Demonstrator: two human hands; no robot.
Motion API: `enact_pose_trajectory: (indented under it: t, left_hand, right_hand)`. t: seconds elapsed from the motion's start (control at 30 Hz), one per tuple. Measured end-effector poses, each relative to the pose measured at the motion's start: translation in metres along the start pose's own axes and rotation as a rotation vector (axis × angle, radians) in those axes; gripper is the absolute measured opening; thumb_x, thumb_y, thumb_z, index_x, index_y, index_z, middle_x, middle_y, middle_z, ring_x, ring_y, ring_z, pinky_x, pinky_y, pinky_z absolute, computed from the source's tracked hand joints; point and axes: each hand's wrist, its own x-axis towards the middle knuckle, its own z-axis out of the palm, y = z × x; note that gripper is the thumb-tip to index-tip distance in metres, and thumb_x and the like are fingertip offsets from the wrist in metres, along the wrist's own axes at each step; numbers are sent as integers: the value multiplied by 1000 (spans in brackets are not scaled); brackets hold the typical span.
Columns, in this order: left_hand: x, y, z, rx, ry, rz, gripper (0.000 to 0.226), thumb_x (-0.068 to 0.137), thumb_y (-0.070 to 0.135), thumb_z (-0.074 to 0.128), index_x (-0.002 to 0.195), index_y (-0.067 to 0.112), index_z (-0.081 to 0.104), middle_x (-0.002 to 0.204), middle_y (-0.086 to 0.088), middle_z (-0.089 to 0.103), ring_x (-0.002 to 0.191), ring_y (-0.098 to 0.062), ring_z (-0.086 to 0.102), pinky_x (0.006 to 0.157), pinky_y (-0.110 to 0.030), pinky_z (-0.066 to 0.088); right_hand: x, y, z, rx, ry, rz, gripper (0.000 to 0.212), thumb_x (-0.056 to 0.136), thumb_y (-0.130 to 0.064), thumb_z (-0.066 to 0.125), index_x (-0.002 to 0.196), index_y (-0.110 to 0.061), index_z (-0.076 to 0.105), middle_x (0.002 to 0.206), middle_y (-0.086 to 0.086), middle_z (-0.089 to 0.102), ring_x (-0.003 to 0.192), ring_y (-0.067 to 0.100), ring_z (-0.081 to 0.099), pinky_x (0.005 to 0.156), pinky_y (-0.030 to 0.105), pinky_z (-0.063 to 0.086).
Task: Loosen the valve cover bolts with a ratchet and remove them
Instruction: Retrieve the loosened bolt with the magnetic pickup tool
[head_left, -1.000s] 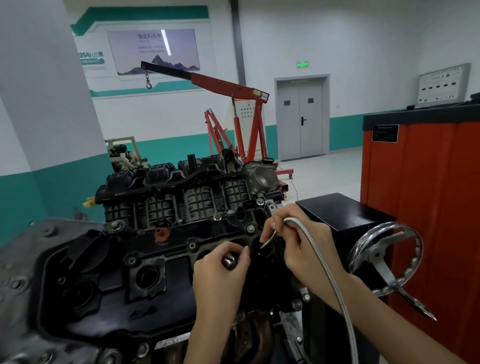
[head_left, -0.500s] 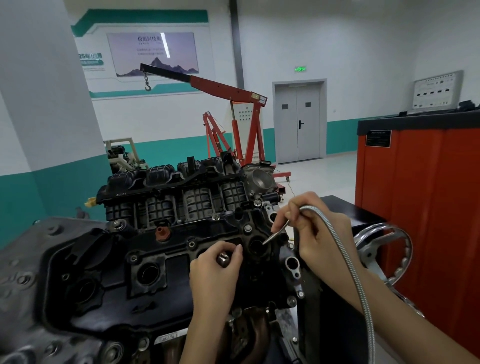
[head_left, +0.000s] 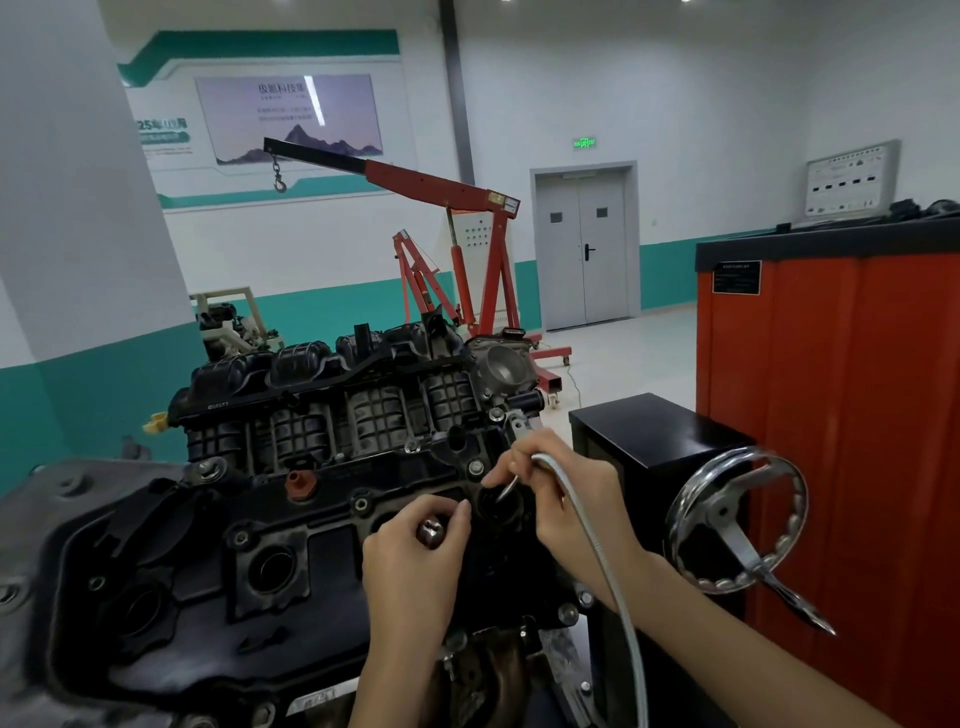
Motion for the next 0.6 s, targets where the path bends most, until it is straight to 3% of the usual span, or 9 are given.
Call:
enact_pose_trajectory:
  t: [0.13,0.23,0.33,0.4,0.5,0.6]
  left_hand:
    - [0,2,4,4,-3,4,19,86,26,73,68,32,69,61,17,66,60,-4,62,53,-19,45]
    - [-1,2,5,-1,2,3,20,86,26,73,67,32,68,61,16,66,63,-6,62,52,-16,45]
    - [-1,0,4,-19,-2,0,20,85,25,73,67,32,68,60,9,66,65,-11,62,56,-18,45]
    - [0,0,4,-30,-5,0,20,85,23,74,67,31,69,60,7,67,66,-12,62,56,-17,44]
    - [1,0,3,-52,1,6,22,84,21,75,65,31,68,61,11,67,65,-9,62,57,-16,44]
    - [2,-1,3,-67,0,-4,21,84,22,74,65,29,69,60,10,67,64,-9,62,57,-16,45]
  right_hand:
    - [-8,9,-4,22,5,-39,25,85,17,40,83,-5,51,80,7,69,79,13,68,74,25,55]
    - [-9,15,-7,-27,-56,-29,37,86,8,37,88,-27,47,78,6,65,69,22,65,66,39,56]
    - [-10,14,-2,-60,-182,53,38,89,-17,32,86,-53,41,75,2,59,63,35,59,60,50,52]
    - [-9,10,1,-56,-181,65,37,88,-17,32,85,-53,41,74,-5,57,63,31,59,61,50,53]
    - [-4,5,2,-53,-86,0,39,82,8,36,88,-30,45,73,-19,54,63,19,62,64,41,57]
    - [-1,0,-1,-51,-5,-5,33,82,12,37,86,-20,44,73,-10,62,66,16,67,68,38,58]
